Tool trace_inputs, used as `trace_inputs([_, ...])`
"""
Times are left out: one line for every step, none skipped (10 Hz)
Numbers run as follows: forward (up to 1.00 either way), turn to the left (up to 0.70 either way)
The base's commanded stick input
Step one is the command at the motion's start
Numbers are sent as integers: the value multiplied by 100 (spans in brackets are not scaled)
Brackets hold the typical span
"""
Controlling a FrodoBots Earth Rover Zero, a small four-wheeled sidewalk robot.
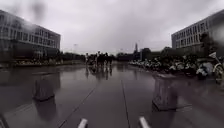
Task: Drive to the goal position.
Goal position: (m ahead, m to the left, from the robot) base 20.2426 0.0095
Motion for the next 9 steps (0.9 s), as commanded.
trace_inputs([91,-2])
trace_inputs([91,-2])
trace_inputs([91,-2])
trace_inputs([91,-2])
trace_inputs([91,0])
trace_inputs([91,0])
trace_inputs([91,0])
trace_inputs([91,-1])
trace_inputs([91,-21])
